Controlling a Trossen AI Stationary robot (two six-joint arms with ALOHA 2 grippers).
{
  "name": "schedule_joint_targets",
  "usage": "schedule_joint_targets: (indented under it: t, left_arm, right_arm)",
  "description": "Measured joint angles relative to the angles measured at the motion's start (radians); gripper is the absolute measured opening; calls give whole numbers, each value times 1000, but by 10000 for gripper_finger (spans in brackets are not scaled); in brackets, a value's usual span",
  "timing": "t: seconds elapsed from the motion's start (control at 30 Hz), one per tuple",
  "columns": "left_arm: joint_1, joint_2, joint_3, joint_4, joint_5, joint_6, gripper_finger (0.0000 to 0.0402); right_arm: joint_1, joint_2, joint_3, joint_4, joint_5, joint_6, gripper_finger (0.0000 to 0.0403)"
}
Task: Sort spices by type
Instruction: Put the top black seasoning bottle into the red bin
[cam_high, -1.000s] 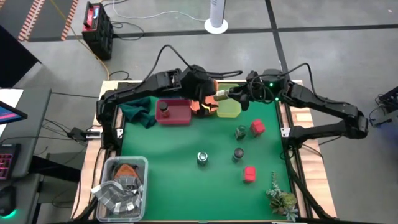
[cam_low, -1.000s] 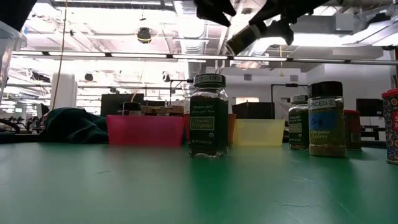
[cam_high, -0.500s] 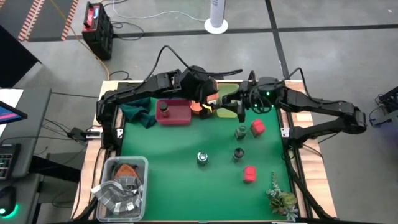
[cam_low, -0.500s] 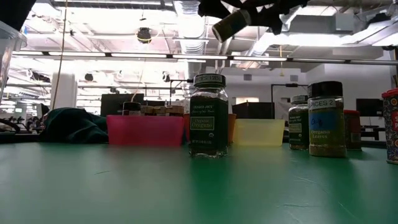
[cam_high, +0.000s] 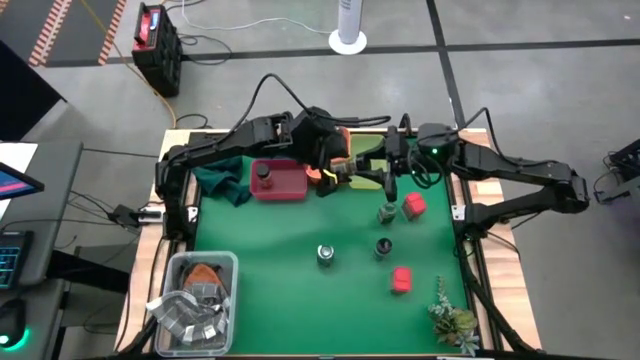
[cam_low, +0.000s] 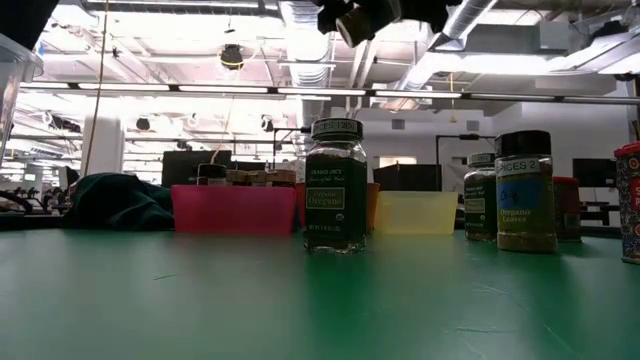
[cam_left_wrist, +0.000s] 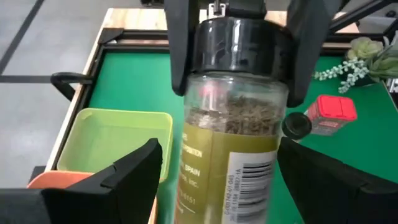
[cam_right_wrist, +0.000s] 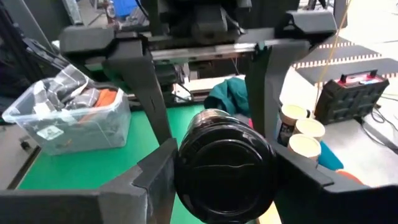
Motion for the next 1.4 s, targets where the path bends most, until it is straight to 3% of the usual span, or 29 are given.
schedule_joint_targets:
  t: [0.2,0.5,0.97,1.27,1.4]
  left_arm:
    - [0,0,0,-9,0,11,253]
    - [0,-2,0,-23,1,30,120]
    - [16,-2,0,-52,-14,-20,117]
    - [36,-2,-5,-146,-20,-66,121]
    - [35,-3,-70,-134,-25,-75,120]
  right_arm:
    - [0,0,0,-25,0,-2,234]
    - [17,0,0,-5,1,-8,247]
    - [-25,-22,20,-24,-6,-1,372]
    - [-113,-79,80,-170,24,-6,381]
    - [-132,-94,81,-269,28,10,376]
